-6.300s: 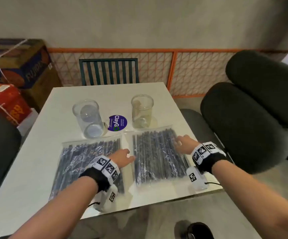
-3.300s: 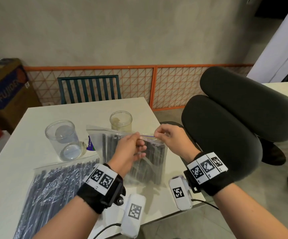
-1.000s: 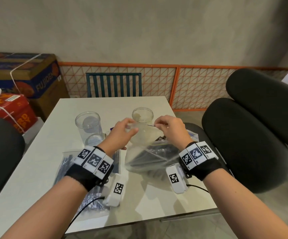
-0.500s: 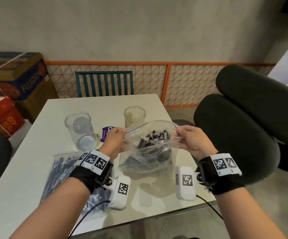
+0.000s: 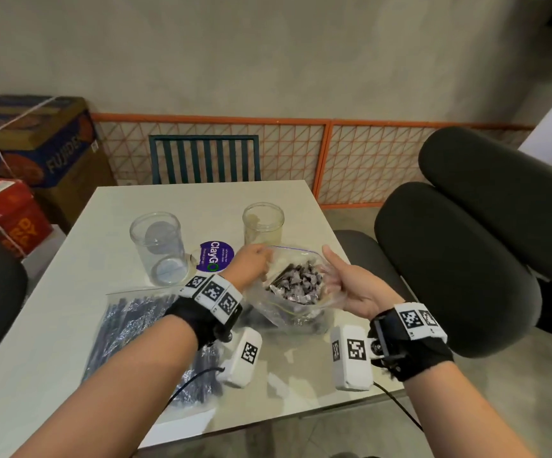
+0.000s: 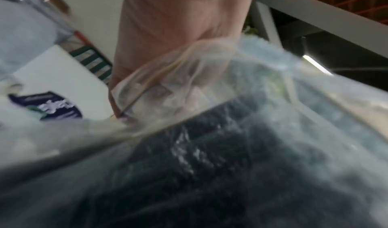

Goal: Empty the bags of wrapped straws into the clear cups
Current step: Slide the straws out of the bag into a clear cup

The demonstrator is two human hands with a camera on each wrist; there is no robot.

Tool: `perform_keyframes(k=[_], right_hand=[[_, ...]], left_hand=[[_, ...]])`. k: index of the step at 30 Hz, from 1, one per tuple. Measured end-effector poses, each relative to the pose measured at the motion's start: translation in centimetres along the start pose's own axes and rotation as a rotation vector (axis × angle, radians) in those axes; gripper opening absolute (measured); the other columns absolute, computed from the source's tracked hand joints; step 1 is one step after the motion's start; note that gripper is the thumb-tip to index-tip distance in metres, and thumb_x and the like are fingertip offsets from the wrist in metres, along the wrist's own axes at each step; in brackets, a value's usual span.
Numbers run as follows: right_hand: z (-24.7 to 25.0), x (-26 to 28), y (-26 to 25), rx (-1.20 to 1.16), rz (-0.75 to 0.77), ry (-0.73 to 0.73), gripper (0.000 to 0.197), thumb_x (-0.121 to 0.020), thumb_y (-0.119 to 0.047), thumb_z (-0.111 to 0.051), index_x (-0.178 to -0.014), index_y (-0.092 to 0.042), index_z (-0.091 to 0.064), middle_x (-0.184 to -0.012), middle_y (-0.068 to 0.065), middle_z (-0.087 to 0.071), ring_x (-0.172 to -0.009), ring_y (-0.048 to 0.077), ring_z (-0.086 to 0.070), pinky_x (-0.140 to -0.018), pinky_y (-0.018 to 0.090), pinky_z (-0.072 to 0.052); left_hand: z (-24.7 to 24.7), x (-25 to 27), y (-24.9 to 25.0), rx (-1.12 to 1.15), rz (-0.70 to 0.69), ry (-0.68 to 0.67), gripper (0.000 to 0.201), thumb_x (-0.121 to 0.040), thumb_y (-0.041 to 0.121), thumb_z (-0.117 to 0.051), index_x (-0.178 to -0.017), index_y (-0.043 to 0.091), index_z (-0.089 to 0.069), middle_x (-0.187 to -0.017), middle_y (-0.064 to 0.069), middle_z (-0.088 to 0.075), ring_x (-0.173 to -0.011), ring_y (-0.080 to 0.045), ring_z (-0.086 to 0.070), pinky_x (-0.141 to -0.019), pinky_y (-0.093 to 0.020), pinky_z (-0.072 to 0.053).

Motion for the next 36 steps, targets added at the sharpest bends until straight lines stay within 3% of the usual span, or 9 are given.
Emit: perform_keyframes(k=[2, 6, 12, 15, 19, 23, 28, 31, 36], right_hand=[[0.6, 1.1, -0.2, 0.332, 0.005, 0.067, 0.034, -0.080, -0.043, -0.068, -0.088, -0.011, -0.059, -0.070, -0.001, -0.044, -0.056, 0.011, -0.045, -0.053, 0.024, -0.043], [1.8, 3.0, -1.0, 0.795, 0.024, 0.206, 0.044, -0.084, -0.053, -0.058, -0.082, -0.012, -0.043, -0.072, 0.004, -0.036, -0.060, 0.017, -0.036, -0.050, 0.024, -0.035], [-1.0, 3.8, 0.8, 0.387, -0.073, -0.016, 0.027, -0.094, -0.030, -0.053, -0.102, -0.003, -0.050, -0.086, 0.017, -0.056, -0.051, 0.026, -0.067, -0.050, 0.032, -0.059], [-2.3, 3.3, 0.7, 0.058, 0.021, -0.095, 0.004, -0.094, -0.003, -0.046, -0.091, 0.000, -0.047, -0.086, 0.020, -0.060, -0.064, 0.033, -0.070, -0.063, 0.042, -0.061], [-2.5, 2.1, 0.6, -0.267, 0.112, -0.112, 0.021, -0.093, 0.012, -0.031, -0.090, -0.006, -0.042, -0.088, 0.025, -0.061, -0.084, 0.036, -0.070, -0.071, 0.042, -0.059], [-2.7, 1.4, 1.0, -0.391, 0.138, -0.088, 0.033, -0.091, 0.018, -0.030, -0.110, -0.005, -0.044, -0.089, 0.017, -0.055, -0.086, 0.029, -0.061, -0.088, 0.045, -0.051], [-3.2, 0.9, 2.3, -0.520, 0.135, -0.114, 0.032, -0.093, 0.012, -0.030, -0.111, -0.009, -0.048, -0.094, 0.017, -0.060, -0.065, 0.025, -0.069, -0.068, 0.040, -0.058], [-2.8, 1.1, 3.2, -0.433, 0.046, -0.061, 0.016, -0.098, -0.009, -0.036, -0.092, -0.014, -0.051, -0.061, 0.007, -0.062, -0.058, 0.023, -0.066, -0.055, 0.038, -0.056], [-0.8, 1.2, 4.0, -0.204, 0.007, 0.116, 0.010, -0.086, -0.024, -0.053, -0.085, -0.014, -0.054, -0.090, 0.007, -0.049, -0.089, 0.026, -0.050, -0.076, 0.042, -0.046]], left_hand=[[0.0, -0.5, -1.1, 0.144, 0.126, 0.020, 0.038, -0.096, 0.012, -0.039, -0.124, -0.012, -0.050, -0.112, -0.036, -0.057, -0.053, -0.014, -0.042, -0.052, -0.023, -0.037], [0.3, -0.9, -3.5, 0.372, 0.304, 0.109, 0.044, -0.093, 0.017, -0.042, -0.129, -0.006, -0.048, -0.061, -0.007, -0.043, -0.048, -0.017, -0.038, -0.045, -0.024, -0.034], [0.0, -0.4, -3.4, 0.532, 0.282, 0.148, 0.018, -0.093, 0.017, -0.047, -0.106, 0.005, -0.053, -0.070, -0.007, -0.051, -0.062, -0.018, -0.050, -0.055, -0.029, -0.041], [0.8, 0.4, -2.9, 0.291, 0.231, 0.221, 0.030, -0.088, 0.043, -0.050, -0.092, 0.013, -0.055, -0.104, -0.012, -0.056, -0.099, -0.030, -0.056, -0.083, -0.039, -0.048], [2.1, 3.7, -4.0, 0.049, 0.268, 0.331, 0.074, -0.081, 0.059, -0.054, -0.138, 0.019, -0.028, -0.143, -0.010, -0.025, -0.130, -0.035, -0.030, -0.100, -0.050, -0.040], [-1.4, 6.1, -5.2, 0.673, 0.458, -0.171, 0.032, -0.090, 0.026, -0.057, -0.115, 0.010, -0.046, -0.110, -0.012, -0.048, -0.085, -0.029, -0.058, -0.052, -0.036, -0.057], [-2.7, 5.8, -4.3, 1.263, 0.404, -0.142, 0.043, -0.088, -0.018, -0.024, -0.115, 0.013, -0.036, -0.104, -0.026, -0.053, -0.102, -0.037, -0.057, -0.086, -0.057, -0.047], [-3.1, 5.8, -5.3, 1.333, 0.413, -0.009, 0.045, -0.086, -0.021, -0.012, -0.112, 0.001, -0.042, -0.082, -0.021, -0.048, -0.100, -0.034, -0.055, -0.100, -0.056, -0.037], [-3.4, 6.2, -5.5, 1.495, 0.320, 0.108, 0.031, -0.072, -0.017, -0.017, -0.076, 0.006, -0.037, -0.039, -0.002, -0.029, -0.031, -0.016, -0.041, -0.106, -0.060, -0.030]])
Point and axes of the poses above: each hand's wrist, its own x-axis away from the middle knuckle, its own z-axis out of the back of the hand, y = z × x, the point moved 6 cm from there along -x, towards the middle knuckle
